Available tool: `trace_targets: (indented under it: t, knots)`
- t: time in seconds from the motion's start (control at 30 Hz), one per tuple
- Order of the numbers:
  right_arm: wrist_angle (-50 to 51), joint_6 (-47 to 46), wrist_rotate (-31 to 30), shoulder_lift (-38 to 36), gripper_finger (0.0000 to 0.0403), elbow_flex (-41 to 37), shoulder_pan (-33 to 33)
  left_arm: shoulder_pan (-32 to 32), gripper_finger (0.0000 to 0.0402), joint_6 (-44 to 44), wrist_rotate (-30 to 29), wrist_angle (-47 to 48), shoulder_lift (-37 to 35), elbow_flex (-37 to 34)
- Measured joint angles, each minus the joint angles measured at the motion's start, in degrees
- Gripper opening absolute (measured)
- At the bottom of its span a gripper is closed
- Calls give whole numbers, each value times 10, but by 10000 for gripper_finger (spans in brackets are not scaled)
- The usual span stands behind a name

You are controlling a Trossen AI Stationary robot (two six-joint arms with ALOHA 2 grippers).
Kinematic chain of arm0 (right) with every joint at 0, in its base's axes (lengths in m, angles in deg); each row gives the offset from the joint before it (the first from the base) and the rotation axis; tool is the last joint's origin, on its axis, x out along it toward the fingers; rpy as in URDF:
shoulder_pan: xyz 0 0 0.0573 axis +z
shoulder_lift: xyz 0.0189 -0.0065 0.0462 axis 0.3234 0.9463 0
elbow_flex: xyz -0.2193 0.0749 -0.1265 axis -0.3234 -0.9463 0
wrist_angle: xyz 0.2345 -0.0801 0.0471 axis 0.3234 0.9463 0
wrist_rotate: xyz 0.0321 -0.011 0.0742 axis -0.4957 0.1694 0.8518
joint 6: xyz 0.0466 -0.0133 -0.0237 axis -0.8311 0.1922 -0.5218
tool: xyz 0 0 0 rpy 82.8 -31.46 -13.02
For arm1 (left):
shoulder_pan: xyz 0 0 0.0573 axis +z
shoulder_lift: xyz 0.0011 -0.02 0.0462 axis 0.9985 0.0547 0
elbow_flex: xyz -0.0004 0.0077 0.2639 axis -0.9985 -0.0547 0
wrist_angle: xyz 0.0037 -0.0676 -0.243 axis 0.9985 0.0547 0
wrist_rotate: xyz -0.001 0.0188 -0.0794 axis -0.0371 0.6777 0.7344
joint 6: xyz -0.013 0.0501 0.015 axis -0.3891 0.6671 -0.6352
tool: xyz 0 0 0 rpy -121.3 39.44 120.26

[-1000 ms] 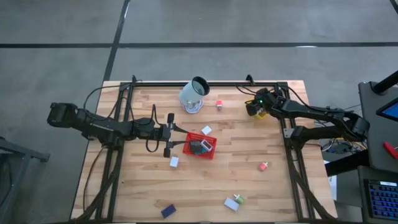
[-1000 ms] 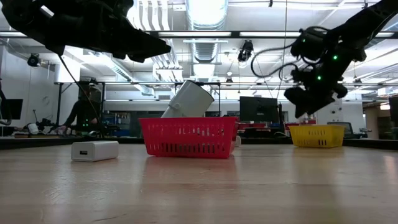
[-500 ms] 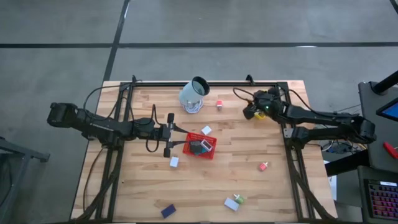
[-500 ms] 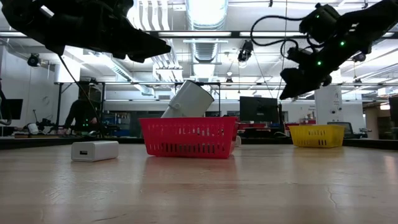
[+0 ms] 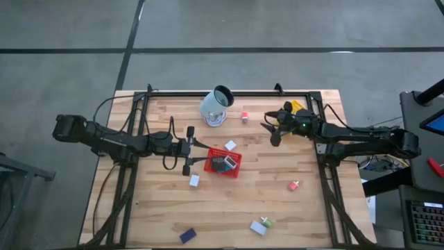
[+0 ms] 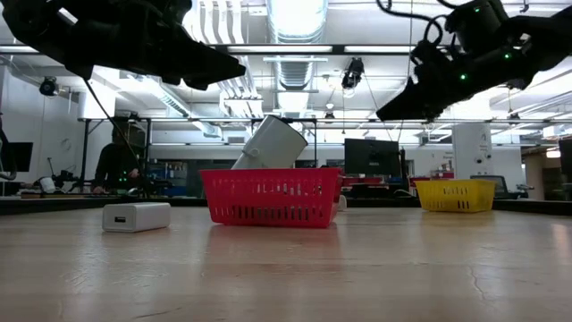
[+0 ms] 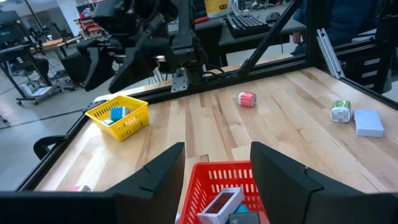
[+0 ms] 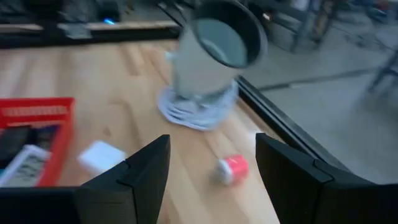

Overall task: Pick & Place Office items
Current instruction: Put the white digital clock into the red basket

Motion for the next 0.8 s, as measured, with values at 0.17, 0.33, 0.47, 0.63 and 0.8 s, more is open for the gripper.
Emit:
trace_targets:
  t: [0.17, 0.33, 0.47, 0.63, 0.8]
  knots:
    - [-73, 21, 29, 0, 212, -30, 34, 0, 186, 0, 0, 0, 0, 0]
    - [-122, 46, 38, -1, 193, -55, 68, 0, 186, 3, 0, 0, 0, 0]
    - [-124, 47, 41, 0, 182, -55, 76, 0, 186, 4, 15, 0, 0, 0]
    - [-125, 47, 57, 0, 178, -45, 79, -4, 186, 2, 54, 3, 0, 0]
    - [-124, 46, 57, 0, 178, -46, 80, -20, 186, 2, 57, 8, 0, 0]
